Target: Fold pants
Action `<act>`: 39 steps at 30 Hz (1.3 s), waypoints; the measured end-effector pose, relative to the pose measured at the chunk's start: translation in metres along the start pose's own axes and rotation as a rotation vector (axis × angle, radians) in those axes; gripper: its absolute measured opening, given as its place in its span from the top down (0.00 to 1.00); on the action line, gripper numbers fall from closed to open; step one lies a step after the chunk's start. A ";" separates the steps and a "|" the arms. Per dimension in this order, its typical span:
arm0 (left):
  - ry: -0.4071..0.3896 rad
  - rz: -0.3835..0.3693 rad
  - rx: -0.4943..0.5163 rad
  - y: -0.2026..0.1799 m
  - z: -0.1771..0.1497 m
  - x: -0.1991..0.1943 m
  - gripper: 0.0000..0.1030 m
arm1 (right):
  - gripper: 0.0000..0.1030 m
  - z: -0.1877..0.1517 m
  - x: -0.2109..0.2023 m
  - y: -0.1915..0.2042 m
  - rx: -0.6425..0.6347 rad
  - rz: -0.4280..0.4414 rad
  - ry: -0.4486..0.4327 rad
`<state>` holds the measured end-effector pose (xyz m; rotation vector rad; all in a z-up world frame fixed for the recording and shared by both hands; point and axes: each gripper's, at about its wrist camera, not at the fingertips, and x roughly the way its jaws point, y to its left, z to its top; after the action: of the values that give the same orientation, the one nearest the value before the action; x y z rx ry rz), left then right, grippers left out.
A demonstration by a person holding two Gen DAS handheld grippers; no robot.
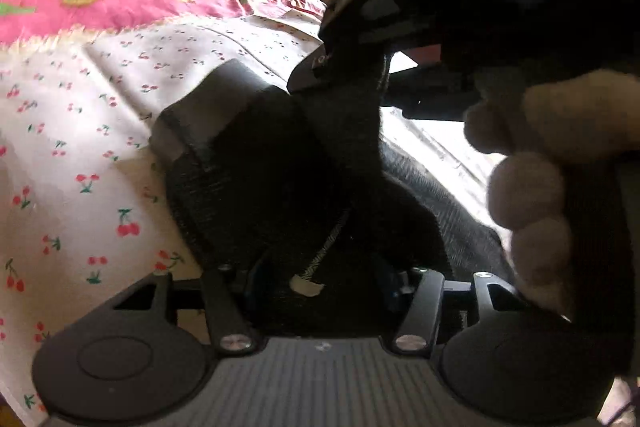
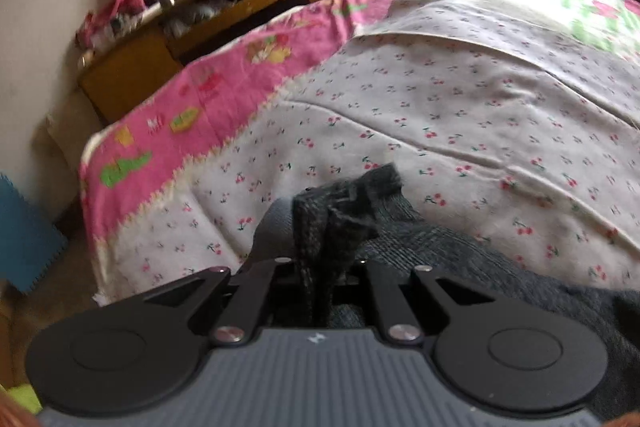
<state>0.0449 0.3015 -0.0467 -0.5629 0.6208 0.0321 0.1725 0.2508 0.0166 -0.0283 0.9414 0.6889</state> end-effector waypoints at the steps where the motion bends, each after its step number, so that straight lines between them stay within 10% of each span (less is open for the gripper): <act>1: -0.002 -0.007 -0.006 0.004 0.002 -0.002 0.35 | 0.89 0.001 0.001 0.002 0.000 -0.004 -0.003; 24: -0.030 0.089 0.082 0.007 0.001 -0.027 0.34 | 0.90 0.015 0.020 0.019 -0.075 -0.106 -0.104; 30: -0.024 0.135 0.117 0.016 -0.006 -0.041 0.34 | 0.60 0.005 0.023 0.033 -0.106 -0.023 -0.052; 36: -0.064 0.163 0.141 0.014 -0.003 -0.063 0.34 | 0.55 0.015 -0.036 0.019 -0.073 0.134 -0.140; 39: -0.137 0.154 0.185 0.003 0.009 -0.075 0.34 | 0.51 0.008 -0.074 -0.015 -0.080 0.079 -0.172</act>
<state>-0.0122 0.3192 -0.0003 -0.3299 0.5258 0.1555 0.1574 0.2023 0.0733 -0.0024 0.7532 0.7888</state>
